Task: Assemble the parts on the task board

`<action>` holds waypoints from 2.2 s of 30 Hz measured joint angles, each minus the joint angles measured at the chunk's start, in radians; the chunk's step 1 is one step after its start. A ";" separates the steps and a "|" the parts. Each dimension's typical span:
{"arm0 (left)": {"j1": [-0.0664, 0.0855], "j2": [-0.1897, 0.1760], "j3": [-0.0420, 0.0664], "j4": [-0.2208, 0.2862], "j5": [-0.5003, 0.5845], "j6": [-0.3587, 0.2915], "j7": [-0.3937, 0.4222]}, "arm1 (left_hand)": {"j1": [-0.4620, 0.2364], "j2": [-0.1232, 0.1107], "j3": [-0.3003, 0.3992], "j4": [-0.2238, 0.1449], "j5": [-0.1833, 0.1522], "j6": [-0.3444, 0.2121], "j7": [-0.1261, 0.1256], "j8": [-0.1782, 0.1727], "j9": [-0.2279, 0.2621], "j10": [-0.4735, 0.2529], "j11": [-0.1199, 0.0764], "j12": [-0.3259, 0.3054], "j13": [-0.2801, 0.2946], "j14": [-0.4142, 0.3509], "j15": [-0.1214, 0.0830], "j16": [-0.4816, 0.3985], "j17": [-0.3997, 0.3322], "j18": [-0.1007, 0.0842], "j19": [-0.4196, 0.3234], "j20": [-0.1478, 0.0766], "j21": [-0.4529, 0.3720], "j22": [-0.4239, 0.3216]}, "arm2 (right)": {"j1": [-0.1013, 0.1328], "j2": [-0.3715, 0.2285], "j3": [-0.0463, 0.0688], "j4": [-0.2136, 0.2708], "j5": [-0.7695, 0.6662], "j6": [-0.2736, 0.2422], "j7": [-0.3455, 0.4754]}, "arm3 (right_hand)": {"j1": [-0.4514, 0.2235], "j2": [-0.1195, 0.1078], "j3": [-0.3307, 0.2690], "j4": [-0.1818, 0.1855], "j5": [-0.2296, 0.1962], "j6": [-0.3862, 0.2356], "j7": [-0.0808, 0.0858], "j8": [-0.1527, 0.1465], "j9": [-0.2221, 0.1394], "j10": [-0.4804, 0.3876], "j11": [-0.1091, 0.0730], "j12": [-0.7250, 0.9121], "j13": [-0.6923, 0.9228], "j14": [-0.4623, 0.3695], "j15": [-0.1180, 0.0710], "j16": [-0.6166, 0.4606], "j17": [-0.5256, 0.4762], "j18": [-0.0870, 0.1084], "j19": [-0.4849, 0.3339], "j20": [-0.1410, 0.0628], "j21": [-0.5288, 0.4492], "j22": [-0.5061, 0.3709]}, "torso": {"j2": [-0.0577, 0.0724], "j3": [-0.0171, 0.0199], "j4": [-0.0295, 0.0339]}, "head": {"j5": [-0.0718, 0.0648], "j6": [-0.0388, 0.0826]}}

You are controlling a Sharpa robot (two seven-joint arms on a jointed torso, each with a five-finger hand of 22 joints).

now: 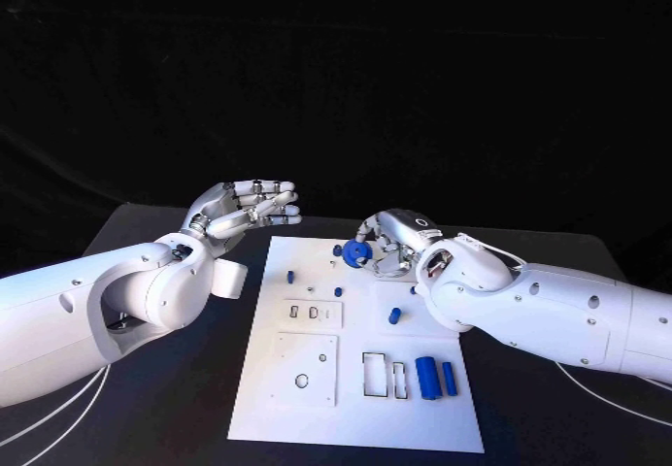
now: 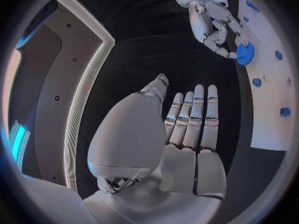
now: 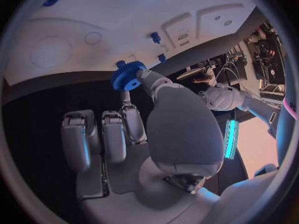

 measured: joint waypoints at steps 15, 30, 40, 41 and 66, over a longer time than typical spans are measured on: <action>0.000 0.007 0.000 0.000 0.000 0.004 -0.003 | 0.000 0.000 0.000 0.000 0.000 -0.007 0.000 0.000 0.000 0.000 0.000 0.000 0.000 0.000 0.000 0.000 0.001 0.000 0.000 0.000 0.000 -0.001 | -0.026 0.119 -0.009 -0.100 -0.058 -0.009 -0.008 | -0.005 -0.005 0.007 0.001 -0.001 0.000 0.000 0.000 0.000 0.000 0.000 0.000 0.000 0.000 0.000 0.000 0.000 0.000 0.000 0.000 0.000 0.001 | 0.002 -0.0008 0.0020 | 0.000 0.006; 0.000 0.010 0.000 0.000 0.000 0.007 -0.006 | 0.000 0.000 0.000 0.000 0.000 -0.007 0.000 0.000 0.000 0.000 0.000 0.000 0.000 0.000 0.000 0.000 0.001 0.000 0.000 0.000 0.000 -0.001 | -0.043 0.168 -0.010 -0.168 -0.070 -0.008 -0.008 | -0.006 -0.007 0.012 0.001 -0.003 -0.002 -0.002 0.000 -0.002 0.000 0.000 0.000 0.000 0.000 0.000 0.000 0.000 0.000 0.000 0.000 0.004 0.001 | 0.001 -0.0002 0.0006 | 0.010 -0.001; 0.000 0.011 0.000 0.000 0.001 0.008 -0.007 | 0.000 0.000 0.000 0.000 0.000 -0.007 0.000 0.000 0.000 0.000 0.000 0.000 0.000 0.000 0.000 0.000 0.001 0.000 0.000 0.000 0.000 -0.001 | -0.044 0.191 -0.011 -0.200 -0.080 -0.004 -0.007 | -0.010 -0.011 0.018 0.000 -0.004 -0.002 -0.002 -0.001 -0.003 0.000 0.000 0.000 0.000 0.000 0.000 0.000 0.001 0.000 0.000 0.000 0.004 0.001 | 0.000 0.0005 -0.0003 | 0.012 -0.002; 0.000 0.011 0.000 0.000 0.001 0.008 -0.007 | 0.000 0.000 0.000 0.000 0.000 -0.007 0.000 0.000 0.000 0.000 0.000 0.000 0.000 0.000 0.000 0.000 0.001 0.000 0.000 0.000 0.000 -0.001 | -0.044 0.193 -0.011 -0.201 -0.080 -0.003 -0.006 | -0.010 -0.011 0.019 0.000 -0.005 -0.002 -0.002 -0.003 -0.003 0.000 0.000 0.000 0.000 0.000 0.000 0.000 0.001 0.000 0.000 0.000 0.004 0.000 | 0.000 0.0005 -0.0002 | 0.012 -0.002; 0.000 0.012 0.000 -0.007 0.001 0.008 -0.007 | 0.000 0.000 0.000 0.000 0.000 -0.007 0.000 0.000 0.000 0.000 0.000 0.000 0.000 0.000 0.000 0.000 0.001 0.000 0.000 0.000 0.000 -0.001 | -0.050 0.195 -0.013 -0.209 -0.081 0.018 -0.001 | -0.023 -0.024 0.025 0.005 -0.013 -0.020 0.005 -0.013 -0.001 -0.008 0.007 -0.005 -0.001 0.000 0.000 0.000 0.000 0.000 0.000 0.000 0.004 0.000 | 0.000 0.0011 -0.0012 | 0.009 -0.010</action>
